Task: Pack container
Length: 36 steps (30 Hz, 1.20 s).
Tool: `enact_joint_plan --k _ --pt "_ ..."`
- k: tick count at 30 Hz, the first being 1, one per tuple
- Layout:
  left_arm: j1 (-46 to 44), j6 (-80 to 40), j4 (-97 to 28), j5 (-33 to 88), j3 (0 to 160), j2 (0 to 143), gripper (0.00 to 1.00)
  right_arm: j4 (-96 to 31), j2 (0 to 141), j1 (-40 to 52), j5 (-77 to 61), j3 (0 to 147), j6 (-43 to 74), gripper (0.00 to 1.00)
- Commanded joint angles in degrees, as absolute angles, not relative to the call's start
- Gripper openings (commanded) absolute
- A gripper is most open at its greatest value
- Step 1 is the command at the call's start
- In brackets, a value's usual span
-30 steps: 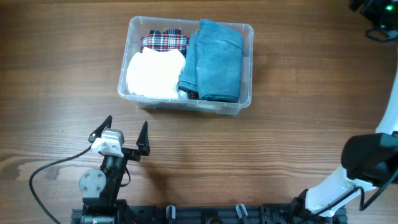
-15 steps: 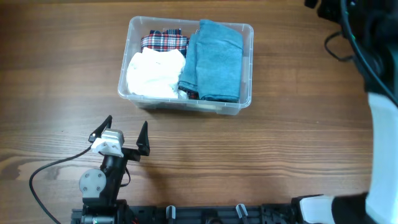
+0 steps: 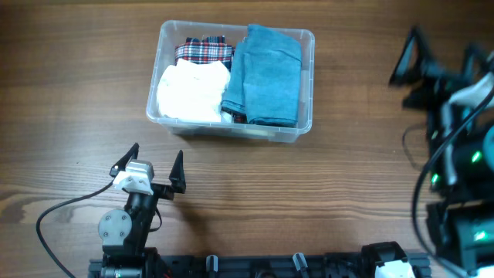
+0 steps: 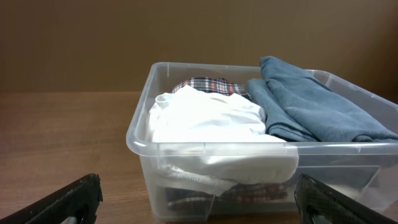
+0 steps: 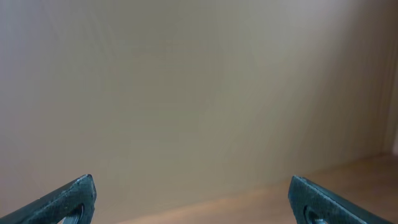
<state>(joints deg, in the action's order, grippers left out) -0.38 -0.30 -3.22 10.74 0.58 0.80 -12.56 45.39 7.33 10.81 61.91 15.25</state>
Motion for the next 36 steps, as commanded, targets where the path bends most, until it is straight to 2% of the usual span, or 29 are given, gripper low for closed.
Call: enact_joint_plan --k 1,5,11,14,28,36 --pt "-0.64 -0.43 -3.44 10.2 0.32 0.34 1.0 -9.65 36.99 4.58 2.61 49.54 13.47 1.0" --pt "-0.64 -0.43 -3.44 10.2 0.32 0.34 1.0 -7.27 27.05 2.72 -1.67 38.13 12.75 1.0" --pt "-0.64 -0.43 -3.44 10.2 0.32 0.38 1.0 -0.36 15.92 2.63 -3.4 25.28 4.23 1.0" --pt "-0.64 -0.43 -3.44 10.2 0.32 0.38 1.0 0.45 13.82 2.63 -1.06 21.87 -0.25 1.0" --pt "-0.64 -0.43 -3.44 10.2 0.32 0.38 1.0 2.31 2.26 2.63 0.58 6.68 0.16 1.0" --pt "-0.64 -0.43 -3.44 10.2 0.32 0.38 1.0 3.81 0.91 2.63 -4.16 0.25 0.4 1.0"
